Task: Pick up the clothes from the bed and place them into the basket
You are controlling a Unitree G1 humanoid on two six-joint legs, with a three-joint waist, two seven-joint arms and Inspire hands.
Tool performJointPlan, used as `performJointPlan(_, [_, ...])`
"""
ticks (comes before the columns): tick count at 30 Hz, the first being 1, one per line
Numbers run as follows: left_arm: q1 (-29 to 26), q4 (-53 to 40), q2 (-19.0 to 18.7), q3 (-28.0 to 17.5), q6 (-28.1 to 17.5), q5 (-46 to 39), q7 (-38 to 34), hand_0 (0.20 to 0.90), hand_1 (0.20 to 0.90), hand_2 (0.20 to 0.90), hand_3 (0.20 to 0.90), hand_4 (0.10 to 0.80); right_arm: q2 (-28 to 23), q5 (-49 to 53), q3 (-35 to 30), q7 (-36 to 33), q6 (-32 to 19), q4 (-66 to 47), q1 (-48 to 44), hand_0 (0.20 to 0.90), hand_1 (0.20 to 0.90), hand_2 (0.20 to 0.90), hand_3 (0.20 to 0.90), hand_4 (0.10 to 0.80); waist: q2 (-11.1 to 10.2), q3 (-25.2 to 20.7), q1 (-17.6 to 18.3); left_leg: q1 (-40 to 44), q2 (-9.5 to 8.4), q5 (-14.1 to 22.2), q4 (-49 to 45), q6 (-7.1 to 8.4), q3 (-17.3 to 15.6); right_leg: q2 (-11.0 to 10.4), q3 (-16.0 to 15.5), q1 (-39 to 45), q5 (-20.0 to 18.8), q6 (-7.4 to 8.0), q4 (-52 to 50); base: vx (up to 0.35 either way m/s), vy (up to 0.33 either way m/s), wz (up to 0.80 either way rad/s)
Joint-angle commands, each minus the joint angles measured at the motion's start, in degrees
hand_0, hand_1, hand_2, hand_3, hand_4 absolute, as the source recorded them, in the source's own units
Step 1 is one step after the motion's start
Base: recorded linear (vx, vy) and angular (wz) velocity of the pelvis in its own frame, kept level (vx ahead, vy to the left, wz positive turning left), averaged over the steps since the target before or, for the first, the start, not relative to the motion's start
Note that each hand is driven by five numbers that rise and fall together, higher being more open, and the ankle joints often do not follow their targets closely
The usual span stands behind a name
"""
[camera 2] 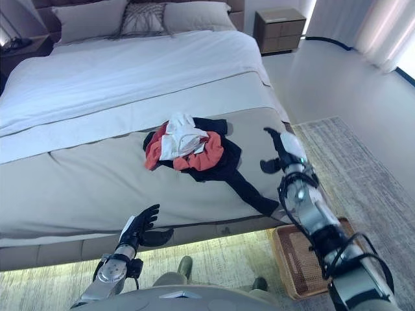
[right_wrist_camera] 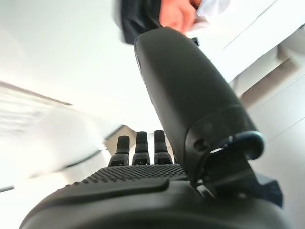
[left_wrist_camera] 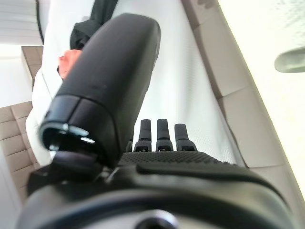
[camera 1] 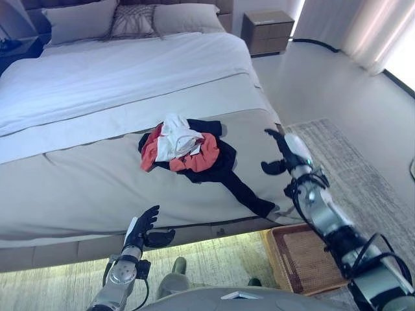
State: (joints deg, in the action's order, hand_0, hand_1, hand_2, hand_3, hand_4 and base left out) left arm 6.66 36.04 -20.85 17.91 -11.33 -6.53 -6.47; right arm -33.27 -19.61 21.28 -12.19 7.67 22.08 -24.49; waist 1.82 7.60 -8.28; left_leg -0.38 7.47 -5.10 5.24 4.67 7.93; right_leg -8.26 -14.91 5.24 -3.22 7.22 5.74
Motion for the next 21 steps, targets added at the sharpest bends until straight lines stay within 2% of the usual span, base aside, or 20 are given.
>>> performJointPlan(1, [-6.3,-5.5,-5.1,0.7,-4.1,1.2,0.9,0.900,0.900,0.900,0.900,0.800,-3.0,-1.3,1.6,-1.7,1.0,-3.6,-11.3,0.900,0.900,0.900,0.900,0.800,-3.2,0.6,-2.8,-1.0,-1.36,0.5,-0.2,-0.38,-1.8,-5.4,1.4,-0.1,-1.4,-0.37,-1.9,0.089,0.304,0.41])
performJointPlan(4, [-6.9,-5.3,-6.1,1.1,-4.1,1.5,1.3,0.900,0.900,0.900,0.900,0.800,-3.1,-0.8,2.6,-1.6,0.2,-0.3,-13.7,0.900,0.900,0.900,0.900,0.800,-3.0,1.6,-3.5,-1.1,-3.11,0.2,-0.3,-1.94,-1.7,-8.5,1.2,-1.8,-1.1,0.01,-8.7,0.141,0.280,0.18])
performJointPlan(5, [-6.8,-5.2,-6.5,1.3,-3.7,1.7,1.3,0.900,0.900,0.900,0.900,0.800,-3.0,-0.5,3.1,-1.6,-0.2,0.7,-14.2,0.900,0.900,0.900,0.900,0.800,-2.9,2.1,-3.6,-1.0,-3.56,0.0,-0.8,-2.27,-1.7,-8.7,1.5,-3.3,-1.2,0.00,-12.4,0.192,0.228,0.11])
performJointPlan(7, [-6.2,-5.2,-7.3,1.5,-3.4,1.1,0.7,0.900,0.900,0.900,0.900,0.800,-2.7,0.6,4.5,-0.9,0.2,1.8,-17.0,0.900,0.900,0.900,0.900,0.800,-2.6,3.5,-3.6,-0.8,-3.79,0.3,-1.9,-2.38,-1.7,-7.8,2.3,-6.1,-0.9,-0.17,-14.9,0.137,0.109,0.11])
performJointPlan(9, [-6.8,-5.3,-8.0,1.7,-3.4,-0.7,0.1,0.900,0.900,0.900,0.900,0.800,-2.0,0.3,5.8,-0.5,1.3,2.4,-20.4,0.900,0.900,0.900,0.900,0.800,-2.5,4.7,-3.5,-1.2,-3.64,0.8,-2.1,-2.16,-1.8,-7.0,3.2,-7.9,-1.7,0.12,-12.5,0.012,0.008,-0.09])
performJointPlan(11, [-9.0,-5.0,-8.6,1.9,-4.0,-3.0,-0.7,0.900,0.900,0.900,0.900,0.800,-1.6,-0.2,7.0,-0.3,2.3,3.5,-25.4,0.900,0.900,0.900,0.900,0.800,-2.1,6.6,-2.9,-3.0,-3.71,1.6,-2.5,-2.83,-0.6,-5.7,7.7,-11.3,-1.6,-0.12,-11.7,-0.074,-0.023,-0.14])
performJointPlan(12, [-9.4,-5.1,-8.3,1.4,-4.4,-3.3,-1.1,0.900,0.900,0.900,0.900,0.800,-2.7,-0.5,6.9,-0.4,1.4,4.0,-26.7,0.900,0.900,0.900,0.900,0.800,-2.3,7.4,-3.0,-4.6,-3.76,2.1,-3.9,-3.00,-0.5,-5.4,8.1,-12.2,-1.2,-0.19,-11.5,-0.089,-0.042,0.04])
performJointPlan(17, [-11.6,-7.1,-8.2,1.9,-6.2,-6.3,-0.7,0.900,0.900,0.900,0.900,0.800,-6.6,0.8,7.9,-1.3,2.8,5.8,-34.3,0.900,0.900,0.900,0.900,0.800,-2.0,12.4,-5.3,-12.8,-4.75,2.7,-10.8,-2.08,1.6,-5.8,6.2,-16.6,0.7,-0.57,-15.3,-0.109,-0.045,0.20])
performJointPlan(21, [-12.4,-9.9,-9.0,3.5,-7.4,-6.8,-1.2,0.900,0.900,0.900,0.900,0.800,-8.3,2.3,10.5,-2.3,4.7,9.0,-40.7,0.900,0.900,0.900,0.900,0.800,-0.9,15.9,-7.2,-18.3,-6.77,4.1,-17.6,-2.10,4.0,-7.6,5.3,-21.5,3.0,-1.04,-22.9,-0.028,0.048,0.24])
